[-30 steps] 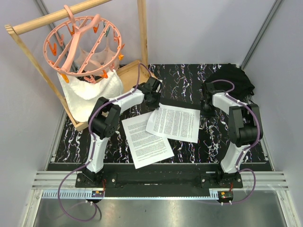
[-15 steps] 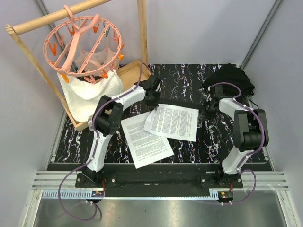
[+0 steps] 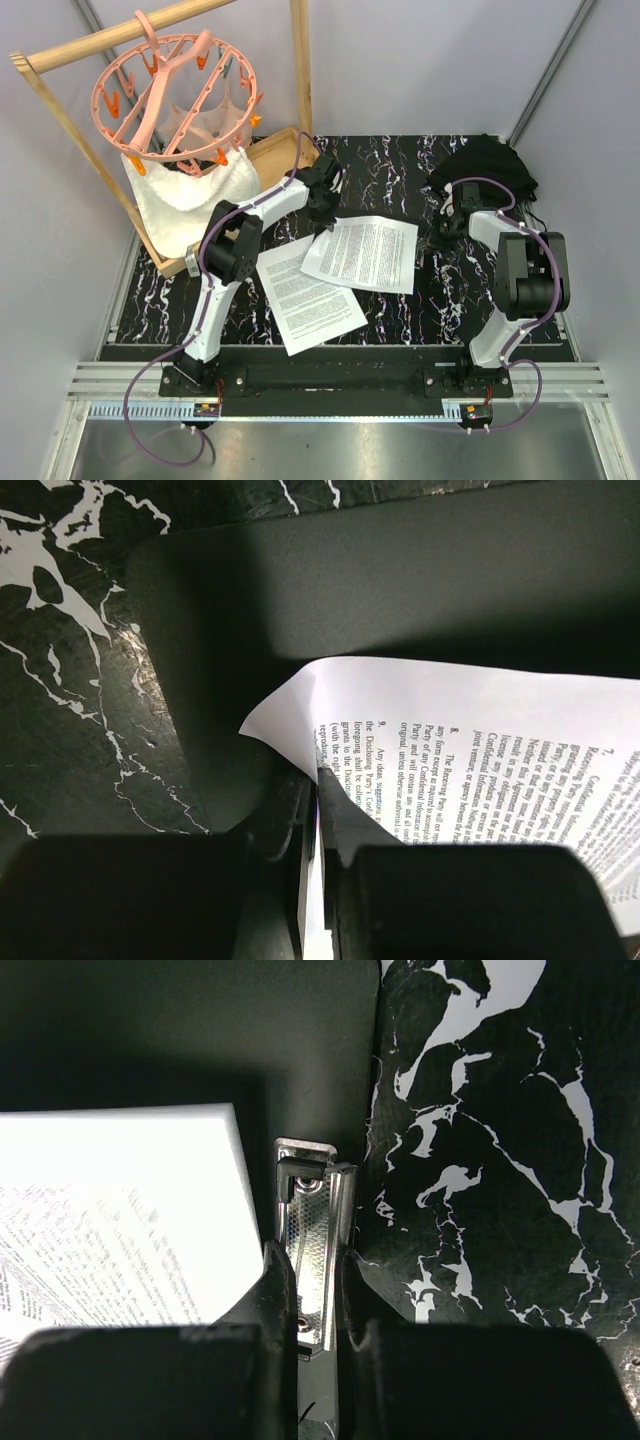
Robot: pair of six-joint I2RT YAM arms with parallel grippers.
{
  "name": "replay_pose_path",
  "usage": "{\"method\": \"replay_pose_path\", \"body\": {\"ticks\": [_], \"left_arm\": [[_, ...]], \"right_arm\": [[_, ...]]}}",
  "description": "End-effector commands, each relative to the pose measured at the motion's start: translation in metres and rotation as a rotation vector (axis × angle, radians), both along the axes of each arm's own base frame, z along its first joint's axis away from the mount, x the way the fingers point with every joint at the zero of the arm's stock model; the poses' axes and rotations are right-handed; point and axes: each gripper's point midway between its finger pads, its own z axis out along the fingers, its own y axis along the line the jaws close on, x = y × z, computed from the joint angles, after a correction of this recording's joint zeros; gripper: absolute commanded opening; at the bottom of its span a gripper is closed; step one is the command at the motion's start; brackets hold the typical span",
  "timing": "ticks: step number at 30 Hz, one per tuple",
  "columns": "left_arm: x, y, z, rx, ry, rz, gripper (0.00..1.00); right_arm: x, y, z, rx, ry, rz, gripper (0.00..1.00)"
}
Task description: Put the files into the folder
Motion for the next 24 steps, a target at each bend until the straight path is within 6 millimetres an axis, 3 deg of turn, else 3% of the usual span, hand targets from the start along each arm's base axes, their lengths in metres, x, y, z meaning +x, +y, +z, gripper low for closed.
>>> {"method": "replay_pose_path", "body": {"ticks": [1, 12, 18, 24], "left_arm": [[0.008, 0.003, 0.000, 0.045, -0.050, -0.015, 0.08], [0.010, 0.024, -0.015, 0.157, -0.069, 0.039, 0.07], [0.017, 0.035, -0.010, 0.183, -0.112, 0.116, 0.07], [0.015, 0.026, -0.011, 0.142, -0.088, 0.113, 0.07]], "right_arm": [[-0.003, 0.007, 0.005, 0.109, -0.004, -0.009, 0.00], [-0.002, -0.003, 0.003, 0.117, 0.002, -0.056, 0.00], [-0.002, -0.004, 0.002, 0.115, 0.007, -0.060, 0.00], [0.000, -0.002, 0.000, 0.126, 0.011, -0.058, 0.00]]}}
